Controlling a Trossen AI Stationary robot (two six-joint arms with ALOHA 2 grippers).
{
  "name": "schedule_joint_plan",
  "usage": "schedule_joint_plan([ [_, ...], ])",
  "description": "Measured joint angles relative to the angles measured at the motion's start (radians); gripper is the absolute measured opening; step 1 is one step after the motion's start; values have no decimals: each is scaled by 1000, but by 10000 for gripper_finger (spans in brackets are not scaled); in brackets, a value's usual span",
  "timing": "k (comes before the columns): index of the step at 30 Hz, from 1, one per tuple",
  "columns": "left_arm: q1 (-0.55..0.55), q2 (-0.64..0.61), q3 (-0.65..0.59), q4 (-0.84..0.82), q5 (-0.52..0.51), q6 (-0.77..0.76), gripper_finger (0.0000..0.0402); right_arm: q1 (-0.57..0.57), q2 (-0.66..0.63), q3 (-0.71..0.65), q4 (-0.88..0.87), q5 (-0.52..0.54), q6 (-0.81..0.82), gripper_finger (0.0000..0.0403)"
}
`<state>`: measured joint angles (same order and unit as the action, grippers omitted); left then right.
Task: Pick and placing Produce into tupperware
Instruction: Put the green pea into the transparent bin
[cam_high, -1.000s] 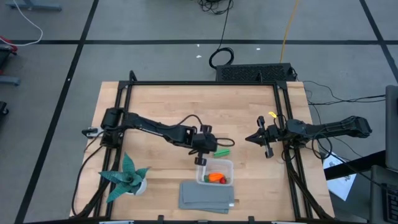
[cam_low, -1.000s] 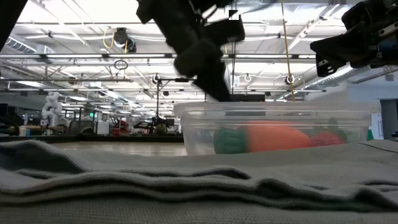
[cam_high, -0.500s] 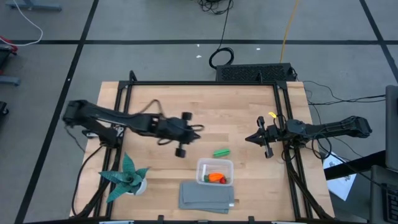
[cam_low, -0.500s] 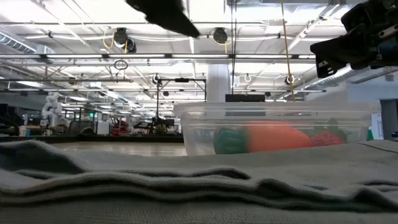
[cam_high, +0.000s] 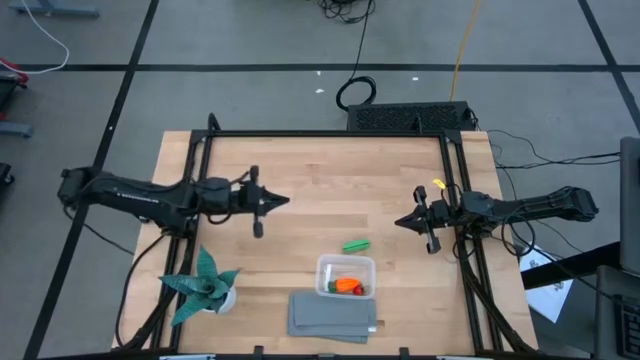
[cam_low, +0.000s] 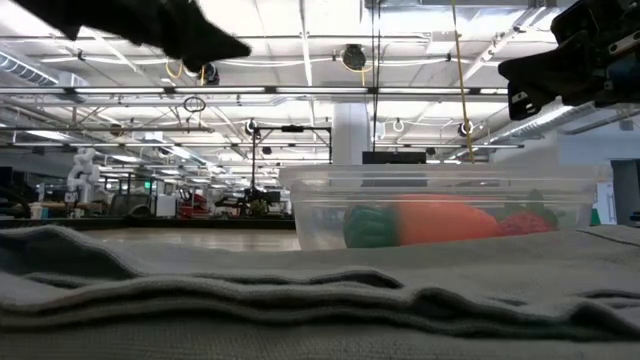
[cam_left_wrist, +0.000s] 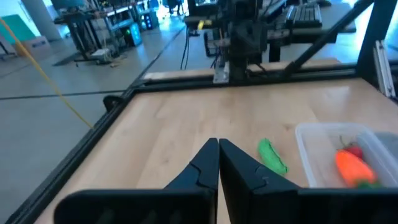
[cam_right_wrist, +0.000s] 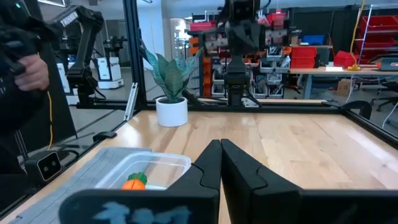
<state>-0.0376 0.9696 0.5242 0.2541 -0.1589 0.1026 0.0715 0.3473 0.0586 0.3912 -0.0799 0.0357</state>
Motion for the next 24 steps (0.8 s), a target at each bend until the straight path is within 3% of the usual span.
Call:
schedule_joint_plan([
  [9,12,-83,-169,137,-11,121,14,2,0,0,6,-1,2,0],
  [16,183,-172,-213,160,-41,47,14,2,0,0,35,0,-25,0],
  [18,233,-174,-213,129,20,26,12,2,0,0,40,0,-31,0],
  [22,262,-175,-214,106,266,62,5,2,0,0,67,0,-41,0],
  [24,243,-193,-214,95,309,71,2,2,0,0,75,0,-43,0],
])
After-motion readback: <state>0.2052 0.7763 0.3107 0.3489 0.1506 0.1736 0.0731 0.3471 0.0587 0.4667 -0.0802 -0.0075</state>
